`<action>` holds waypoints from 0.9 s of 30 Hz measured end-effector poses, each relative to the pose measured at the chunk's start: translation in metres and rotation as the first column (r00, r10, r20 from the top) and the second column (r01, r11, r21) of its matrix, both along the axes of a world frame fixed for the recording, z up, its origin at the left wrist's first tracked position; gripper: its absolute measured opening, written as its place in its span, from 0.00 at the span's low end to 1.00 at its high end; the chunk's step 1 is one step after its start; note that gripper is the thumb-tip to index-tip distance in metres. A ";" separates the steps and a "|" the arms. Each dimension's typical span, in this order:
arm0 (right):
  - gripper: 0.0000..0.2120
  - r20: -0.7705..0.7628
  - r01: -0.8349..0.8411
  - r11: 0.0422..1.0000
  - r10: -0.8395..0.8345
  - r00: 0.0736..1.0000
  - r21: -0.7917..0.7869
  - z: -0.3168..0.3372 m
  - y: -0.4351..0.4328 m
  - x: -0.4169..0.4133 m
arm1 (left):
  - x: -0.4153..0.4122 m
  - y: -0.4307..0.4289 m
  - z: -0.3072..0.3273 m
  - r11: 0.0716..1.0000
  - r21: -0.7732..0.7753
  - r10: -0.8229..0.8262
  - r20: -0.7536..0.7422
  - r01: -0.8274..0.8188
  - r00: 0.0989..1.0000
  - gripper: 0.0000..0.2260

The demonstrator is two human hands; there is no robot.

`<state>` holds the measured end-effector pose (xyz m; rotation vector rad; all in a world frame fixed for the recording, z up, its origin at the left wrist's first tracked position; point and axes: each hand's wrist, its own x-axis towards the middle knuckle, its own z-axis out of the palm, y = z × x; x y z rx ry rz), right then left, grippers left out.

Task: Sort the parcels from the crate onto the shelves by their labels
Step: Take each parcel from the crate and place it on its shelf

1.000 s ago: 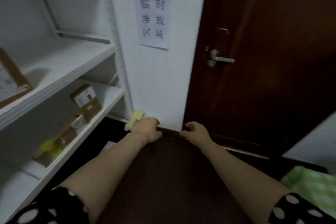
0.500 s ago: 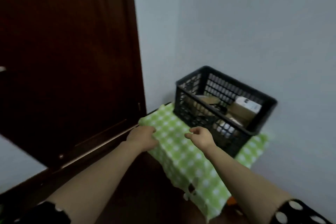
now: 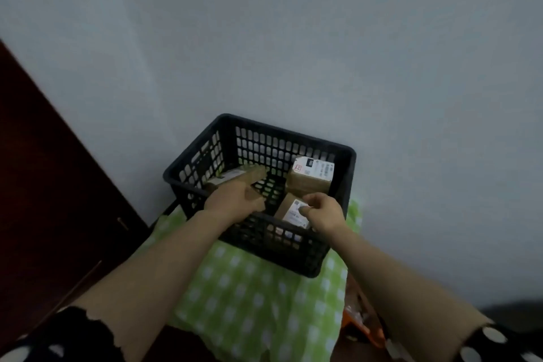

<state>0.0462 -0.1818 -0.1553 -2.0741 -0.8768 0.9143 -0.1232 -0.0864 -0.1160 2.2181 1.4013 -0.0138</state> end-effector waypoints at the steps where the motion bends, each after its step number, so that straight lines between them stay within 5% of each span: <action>1: 0.16 -0.004 0.024 1.000 -0.024 1.000 -0.016 -0.004 0.014 0.008 | 0.014 0.020 -0.006 1.000 -0.026 0.013 0.046 -0.012 0.999 0.17; 14: 0.18 -0.024 0.289 0.937 -0.300 0.954 -0.196 -0.077 0.138 0.111 | 0.162 0.161 -0.132 0.874 -0.467 0.275 0.257 -0.130 0.926 0.19; 23: 0.20 0.029 0.371 0.888 -0.377 0.926 -0.271 -0.112 0.172 0.126 | 0.190 0.175 -0.175 0.785 -0.607 0.390 0.331 -0.122 0.859 0.14; 27: 0.17 -0.013 0.433 0.886 -0.441 0.897 -0.168 -0.104 0.167 0.111 | 0.177 0.175 -0.158 0.783 -0.603 0.446 0.371 -0.154 0.814 0.13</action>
